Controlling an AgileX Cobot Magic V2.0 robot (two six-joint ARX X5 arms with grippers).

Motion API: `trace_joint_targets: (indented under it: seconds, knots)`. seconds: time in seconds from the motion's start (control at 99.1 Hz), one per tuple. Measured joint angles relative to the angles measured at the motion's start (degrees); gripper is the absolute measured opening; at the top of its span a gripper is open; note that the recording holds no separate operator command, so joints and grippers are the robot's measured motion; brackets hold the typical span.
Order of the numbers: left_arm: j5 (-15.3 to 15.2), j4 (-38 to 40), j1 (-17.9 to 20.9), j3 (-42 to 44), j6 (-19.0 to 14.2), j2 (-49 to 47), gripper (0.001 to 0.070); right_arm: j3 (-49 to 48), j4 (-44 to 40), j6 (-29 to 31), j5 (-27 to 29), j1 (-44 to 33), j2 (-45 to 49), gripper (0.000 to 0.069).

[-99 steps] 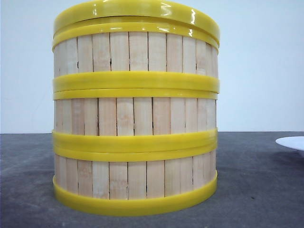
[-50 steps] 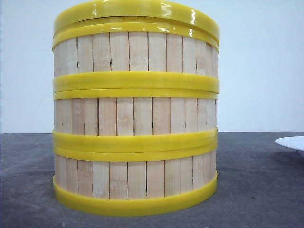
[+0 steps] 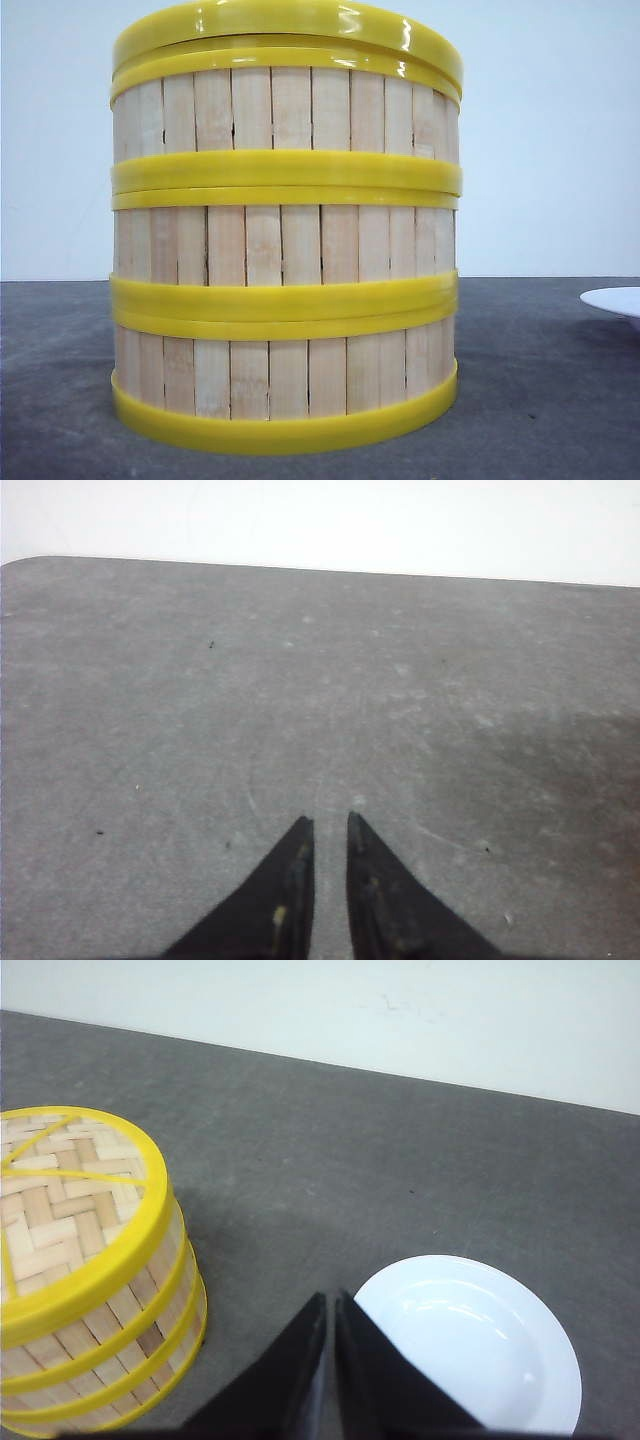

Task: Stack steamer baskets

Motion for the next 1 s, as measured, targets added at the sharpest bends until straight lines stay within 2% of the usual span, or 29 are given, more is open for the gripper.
trace_joint_targets:
  seconds: [0.565,0.716,0.888,0.999]
  knots:
    - [0.0,0.0,0.0,0.0,0.0,0.0,0.0032,0.0,0.0,-0.2,0.1,0.0,0.0,0.001]
    - [0.0,0.0,0.0,0.0,0.0,0.0,0.0032,0.0,1.6,-1.6,4.0,-0.5,0.0,0.001]
    - [0.0,0.0,0.0,0.0,0.0,0.0,0.0032,0.0,6.3,-5.4,3.9,-7.0,0.0,0.001]
    - [0.0,0.0,0.0,0.0,0.0,0.0,0.0032,0.0,9.0,-9.2,1.0,-14.4,0.0,0.001]
